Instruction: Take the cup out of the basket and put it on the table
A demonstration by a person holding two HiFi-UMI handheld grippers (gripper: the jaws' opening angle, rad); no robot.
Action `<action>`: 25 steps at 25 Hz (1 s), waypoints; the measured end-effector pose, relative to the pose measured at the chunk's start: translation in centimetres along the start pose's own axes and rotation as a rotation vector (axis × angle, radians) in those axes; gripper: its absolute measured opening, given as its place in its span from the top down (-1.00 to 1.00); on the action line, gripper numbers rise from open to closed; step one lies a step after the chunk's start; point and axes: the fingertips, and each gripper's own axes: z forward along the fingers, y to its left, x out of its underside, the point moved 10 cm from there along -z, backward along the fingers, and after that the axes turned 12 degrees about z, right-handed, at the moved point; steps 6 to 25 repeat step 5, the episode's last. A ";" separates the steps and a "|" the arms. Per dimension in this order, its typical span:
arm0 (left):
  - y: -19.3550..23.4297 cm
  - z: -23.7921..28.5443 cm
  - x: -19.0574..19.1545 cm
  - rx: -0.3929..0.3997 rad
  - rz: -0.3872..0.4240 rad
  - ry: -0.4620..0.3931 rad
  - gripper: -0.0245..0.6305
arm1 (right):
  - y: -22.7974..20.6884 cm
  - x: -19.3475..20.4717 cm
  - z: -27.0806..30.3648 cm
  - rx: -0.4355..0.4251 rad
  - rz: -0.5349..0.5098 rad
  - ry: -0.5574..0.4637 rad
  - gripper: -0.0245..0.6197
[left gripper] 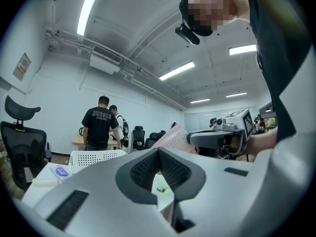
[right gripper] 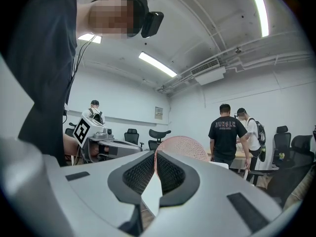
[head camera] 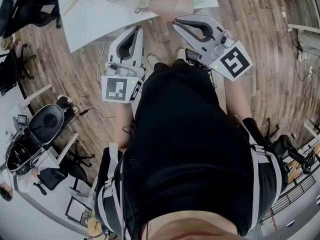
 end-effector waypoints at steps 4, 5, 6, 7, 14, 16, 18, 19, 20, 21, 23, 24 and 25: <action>0.5 0.3 0.1 0.002 0.001 0.000 0.86 | -0.3 -0.1 0.3 0.008 -0.006 0.003 0.84; 0.7 0.4 0.1 0.003 0.001 -0.001 0.86 | -0.4 -0.1 0.5 0.009 -0.009 0.005 0.84; 0.7 0.4 0.1 0.003 0.001 -0.001 0.86 | -0.4 -0.1 0.5 0.009 -0.009 0.005 0.84; 0.7 0.4 0.1 0.003 0.001 -0.001 0.86 | -0.4 -0.1 0.5 0.009 -0.009 0.005 0.84; 0.7 0.4 0.1 0.003 0.001 -0.001 0.86 | -0.4 -0.1 0.5 0.009 -0.009 0.005 0.84; 0.7 0.4 0.1 0.003 0.001 -0.001 0.86 | -0.4 -0.1 0.5 0.009 -0.009 0.005 0.84; 0.7 0.4 0.1 0.003 0.001 -0.001 0.86 | -0.4 -0.1 0.5 0.009 -0.009 0.005 0.84; 0.7 0.4 0.1 0.003 0.001 -0.001 0.86 | -0.4 -0.1 0.5 0.009 -0.009 0.005 0.84; 0.7 0.4 0.1 0.003 0.001 -0.001 0.86 | -0.4 -0.1 0.5 0.009 -0.009 0.005 0.84; 0.7 0.4 0.1 0.003 0.001 -0.001 0.86 | -0.4 -0.1 0.5 0.009 -0.009 0.005 0.84; 0.7 0.4 0.1 0.003 0.001 -0.001 0.86 | -0.4 -0.1 0.5 0.009 -0.009 0.005 0.84; 0.7 0.4 0.1 0.003 0.001 -0.001 0.86 | -0.4 -0.1 0.5 0.009 -0.009 0.005 0.84; 0.7 0.4 0.1 0.003 0.001 -0.001 0.86 | -0.4 -0.1 0.5 0.009 -0.009 0.005 0.84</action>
